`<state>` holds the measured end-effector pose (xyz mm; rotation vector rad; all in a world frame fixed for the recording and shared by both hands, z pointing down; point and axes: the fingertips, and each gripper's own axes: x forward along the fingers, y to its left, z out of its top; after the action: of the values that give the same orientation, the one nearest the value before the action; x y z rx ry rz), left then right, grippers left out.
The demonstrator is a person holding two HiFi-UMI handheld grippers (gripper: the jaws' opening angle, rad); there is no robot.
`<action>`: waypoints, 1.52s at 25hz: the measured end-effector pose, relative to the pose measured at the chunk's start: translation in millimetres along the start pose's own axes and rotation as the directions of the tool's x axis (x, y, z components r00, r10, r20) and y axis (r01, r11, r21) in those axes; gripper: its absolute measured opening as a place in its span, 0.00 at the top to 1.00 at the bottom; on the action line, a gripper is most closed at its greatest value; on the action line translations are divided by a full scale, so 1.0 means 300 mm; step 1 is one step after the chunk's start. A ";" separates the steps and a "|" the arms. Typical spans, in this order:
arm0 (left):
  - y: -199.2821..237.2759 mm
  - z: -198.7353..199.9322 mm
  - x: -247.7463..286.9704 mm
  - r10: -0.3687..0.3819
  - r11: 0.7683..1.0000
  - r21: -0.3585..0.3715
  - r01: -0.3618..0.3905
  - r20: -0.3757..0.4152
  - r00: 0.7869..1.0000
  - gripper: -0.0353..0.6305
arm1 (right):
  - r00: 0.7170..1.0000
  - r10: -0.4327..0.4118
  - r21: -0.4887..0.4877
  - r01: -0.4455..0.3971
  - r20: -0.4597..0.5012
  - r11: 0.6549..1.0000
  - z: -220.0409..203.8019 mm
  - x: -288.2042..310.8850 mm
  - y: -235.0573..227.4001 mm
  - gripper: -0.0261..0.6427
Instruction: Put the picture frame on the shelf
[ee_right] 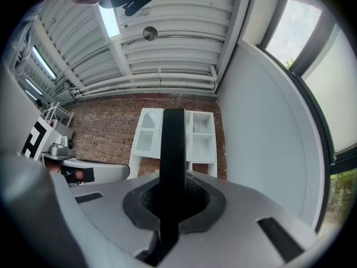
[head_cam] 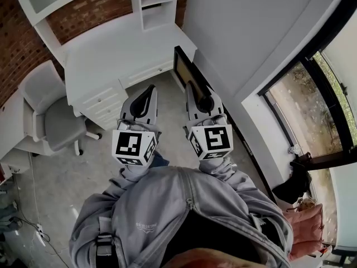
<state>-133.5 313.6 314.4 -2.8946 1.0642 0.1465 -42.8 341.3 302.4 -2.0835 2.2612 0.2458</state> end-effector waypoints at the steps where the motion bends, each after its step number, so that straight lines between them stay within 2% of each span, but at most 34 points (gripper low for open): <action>1: 0.009 -0.005 0.009 -0.001 1.000 -0.002 0.001 0.000 1.000 0.94 | 1.000 -0.002 0.001 0.002 0.000 1.000 -0.004 0.011 -0.003 0.91; 8: 0.119 -0.029 0.142 -0.012 1.000 0.002 0.012 0.008 1.000 0.94 | 1.000 -0.020 0.003 0.020 0.003 1.000 -0.045 0.164 -0.051 0.91; 26: 0.547 -0.124 0.603 -0.062 0.997 -0.039 0.062 -0.017 0.998 0.94 | 0.997 -0.056 0.005 0.057 -0.043 0.998 -0.177 0.765 -0.168 0.91; 38: 0.696 -0.149 0.737 -0.118 0.992 -0.033 0.118 -0.012 0.993 0.94 | 0.994 -0.104 0.011 0.105 -0.043 0.994 -0.220 0.949 -0.184 0.91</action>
<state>-98.1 8.7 331.3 -2.9819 0.8974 0.1389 -8.2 46.6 320.5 -2.2122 2.1612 0.1823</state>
